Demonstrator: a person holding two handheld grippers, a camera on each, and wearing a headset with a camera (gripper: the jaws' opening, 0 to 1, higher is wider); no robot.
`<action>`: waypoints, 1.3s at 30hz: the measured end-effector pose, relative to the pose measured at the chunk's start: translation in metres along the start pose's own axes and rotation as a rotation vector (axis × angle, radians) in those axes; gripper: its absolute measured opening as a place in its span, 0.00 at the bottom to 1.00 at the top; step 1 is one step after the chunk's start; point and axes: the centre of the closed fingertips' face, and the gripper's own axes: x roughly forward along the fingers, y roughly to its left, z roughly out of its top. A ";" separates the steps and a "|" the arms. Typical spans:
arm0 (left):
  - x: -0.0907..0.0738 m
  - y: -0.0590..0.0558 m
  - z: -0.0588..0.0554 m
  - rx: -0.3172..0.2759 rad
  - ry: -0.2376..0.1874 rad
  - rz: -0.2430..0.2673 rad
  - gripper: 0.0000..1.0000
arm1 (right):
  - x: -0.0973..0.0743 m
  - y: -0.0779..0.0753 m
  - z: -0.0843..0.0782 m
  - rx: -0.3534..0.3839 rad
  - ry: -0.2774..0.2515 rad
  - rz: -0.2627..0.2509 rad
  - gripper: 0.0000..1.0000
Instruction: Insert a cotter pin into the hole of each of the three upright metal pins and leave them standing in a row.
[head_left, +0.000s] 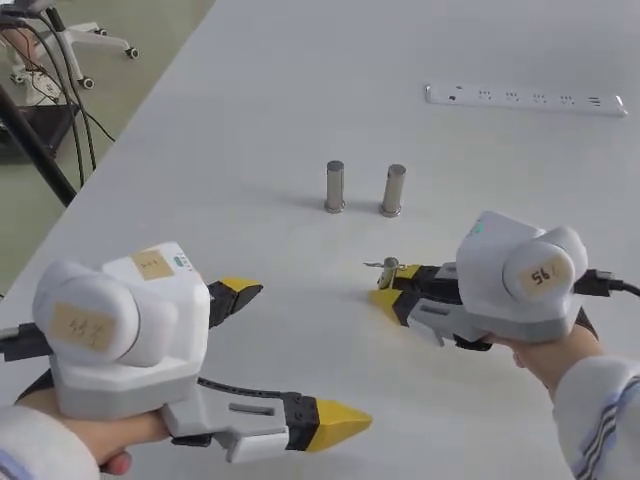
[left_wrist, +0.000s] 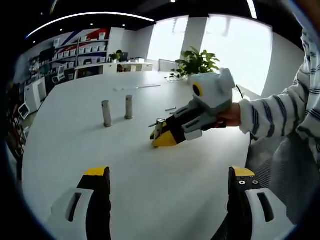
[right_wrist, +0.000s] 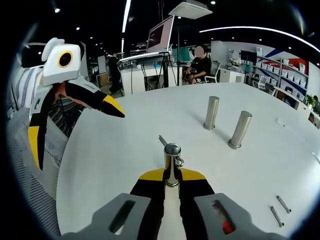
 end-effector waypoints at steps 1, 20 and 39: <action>0.000 0.000 0.000 0.002 0.004 -0.001 0.97 | 0.000 0.000 0.000 0.000 0.004 0.001 0.04; -0.008 -0.001 0.018 0.012 -0.022 0.016 0.98 | -0.031 0.013 0.030 -0.030 -0.055 0.000 0.37; -0.010 -0.007 0.020 -0.035 -0.044 0.010 0.98 | -0.097 0.019 0.012 0.118 -0.044 -0.124 0.77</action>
